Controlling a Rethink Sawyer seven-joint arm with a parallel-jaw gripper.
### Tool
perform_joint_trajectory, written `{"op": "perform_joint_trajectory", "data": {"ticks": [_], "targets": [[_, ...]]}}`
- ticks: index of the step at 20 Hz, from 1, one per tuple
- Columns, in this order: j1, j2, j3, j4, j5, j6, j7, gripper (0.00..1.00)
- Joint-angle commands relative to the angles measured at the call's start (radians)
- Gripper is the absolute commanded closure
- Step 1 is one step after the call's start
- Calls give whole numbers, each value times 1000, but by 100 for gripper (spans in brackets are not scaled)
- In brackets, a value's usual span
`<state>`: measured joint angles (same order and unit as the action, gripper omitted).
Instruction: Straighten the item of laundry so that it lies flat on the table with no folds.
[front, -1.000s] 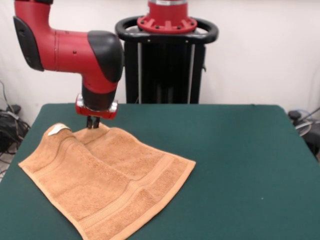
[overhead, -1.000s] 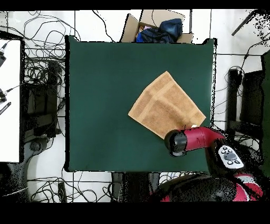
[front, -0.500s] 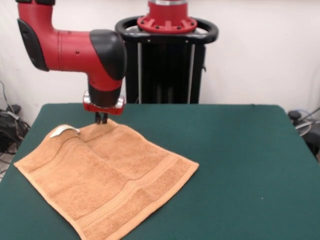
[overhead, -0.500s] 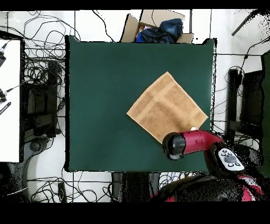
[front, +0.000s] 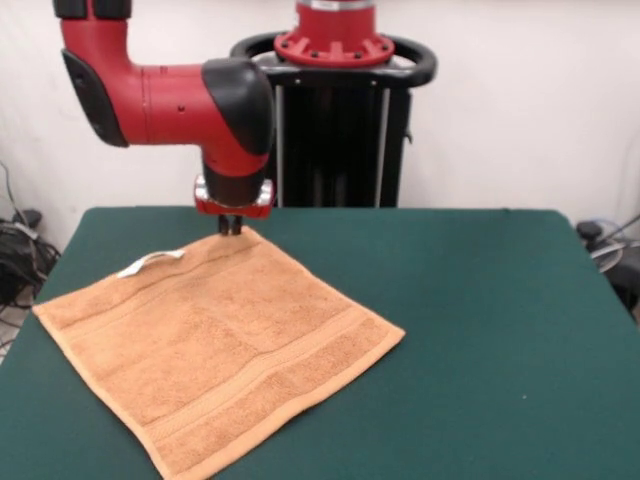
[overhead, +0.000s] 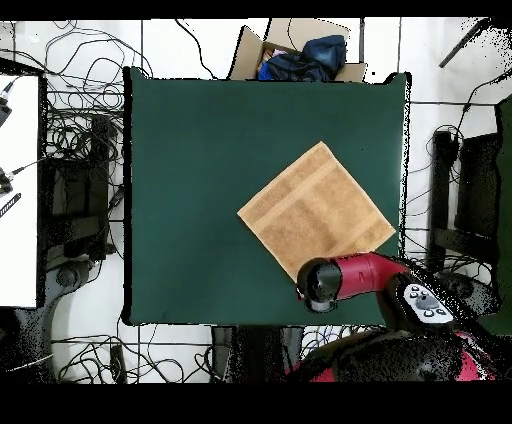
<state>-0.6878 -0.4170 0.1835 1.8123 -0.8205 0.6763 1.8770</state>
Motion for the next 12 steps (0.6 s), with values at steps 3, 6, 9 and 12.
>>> {"op": "perform_joint_trajectory", "data": {"ticks": [3, 6, 9, 12], "targets": [[13, 134, 116, 114, 17, 34, -150, 100], [11, 124, 119, 122, 23, 44, -148, 100], [19, 109, 123, 120, 10, 18, -137, 100], [43, 68, 114, 111, -17, 1, -121, 100]]}}
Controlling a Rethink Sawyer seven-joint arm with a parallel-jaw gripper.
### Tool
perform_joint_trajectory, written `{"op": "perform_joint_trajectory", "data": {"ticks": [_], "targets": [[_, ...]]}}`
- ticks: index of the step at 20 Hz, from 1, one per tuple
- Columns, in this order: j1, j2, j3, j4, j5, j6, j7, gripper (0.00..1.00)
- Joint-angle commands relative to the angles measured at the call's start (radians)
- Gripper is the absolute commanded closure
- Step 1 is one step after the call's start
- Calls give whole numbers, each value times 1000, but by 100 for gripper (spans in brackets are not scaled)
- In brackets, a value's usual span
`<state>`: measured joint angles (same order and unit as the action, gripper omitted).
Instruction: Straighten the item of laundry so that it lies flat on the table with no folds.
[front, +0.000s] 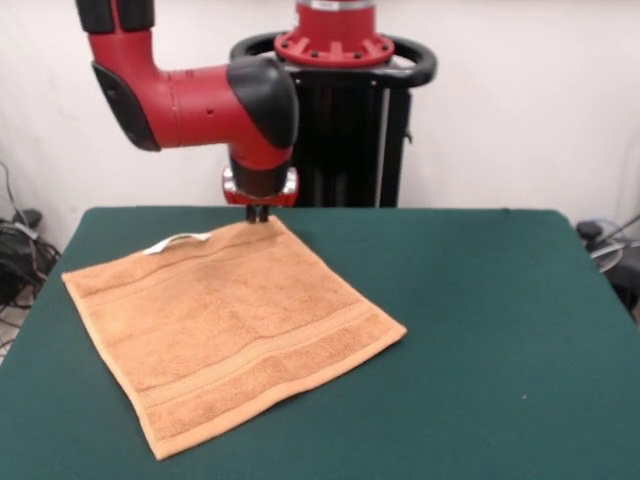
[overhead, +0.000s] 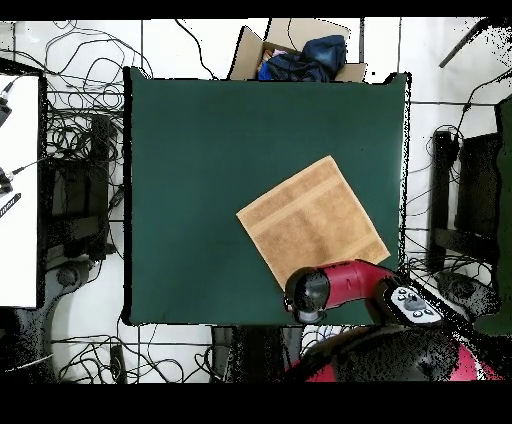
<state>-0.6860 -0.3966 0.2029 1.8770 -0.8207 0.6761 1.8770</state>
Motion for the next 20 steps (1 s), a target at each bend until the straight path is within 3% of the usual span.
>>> {"op": "perform_joint_trajectory", "data": {"ticks": [1, 4, 9, 15, 20], "targets": [[59, 21, 86, 42, -30, 6, -117, 100], [82, -56, 74, 57, -64, -54, -77, 100], [85, -216, 90, 110, -39, -39, -89, 100], [80, -331, 119, 159, -39, -143, -54, 100], [53, -376, 141, 189, -24, -200, -51, 100]]}}
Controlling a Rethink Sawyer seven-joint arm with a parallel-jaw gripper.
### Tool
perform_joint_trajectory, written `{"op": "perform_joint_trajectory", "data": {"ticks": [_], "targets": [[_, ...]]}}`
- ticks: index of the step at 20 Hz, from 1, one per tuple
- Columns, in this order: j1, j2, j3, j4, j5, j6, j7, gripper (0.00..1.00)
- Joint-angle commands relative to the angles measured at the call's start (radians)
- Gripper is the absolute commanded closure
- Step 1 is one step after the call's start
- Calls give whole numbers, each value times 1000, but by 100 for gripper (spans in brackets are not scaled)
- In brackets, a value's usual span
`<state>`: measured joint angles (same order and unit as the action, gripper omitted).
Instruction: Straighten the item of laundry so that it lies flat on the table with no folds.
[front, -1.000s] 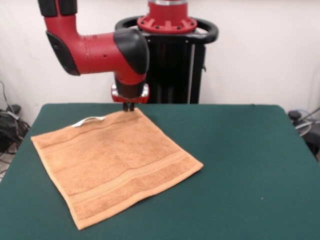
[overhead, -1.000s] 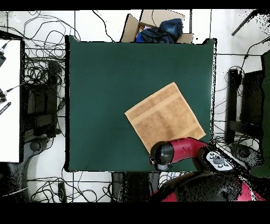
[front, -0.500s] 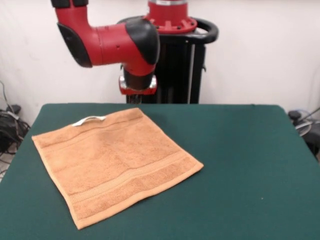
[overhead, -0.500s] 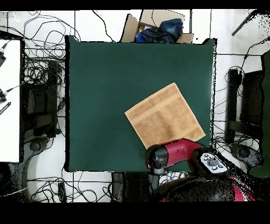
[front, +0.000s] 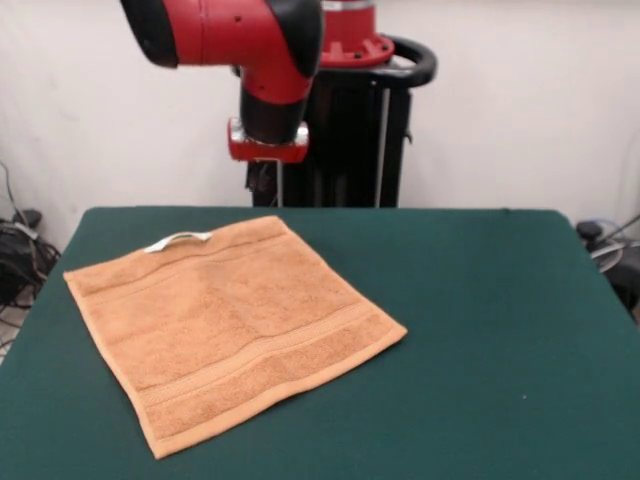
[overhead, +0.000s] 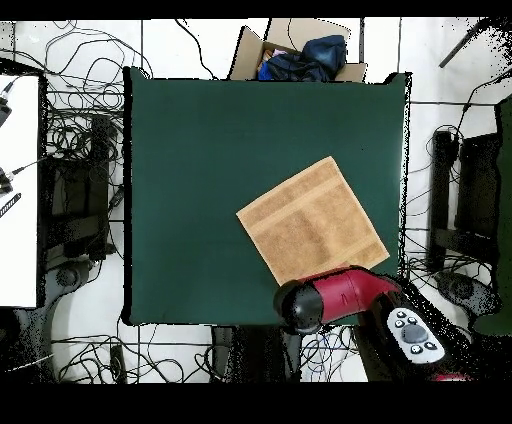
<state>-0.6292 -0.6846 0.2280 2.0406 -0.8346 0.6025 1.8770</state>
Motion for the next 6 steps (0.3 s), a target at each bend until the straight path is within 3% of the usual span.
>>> {"op": "perform_joint_trajectory", "data": {"ticks": [1, 6], "targets": [[-3, -88, 110, 23, -16, -131, -50, 100], [6, -63, 98, 10, -22, -140, -45, 100]]}}
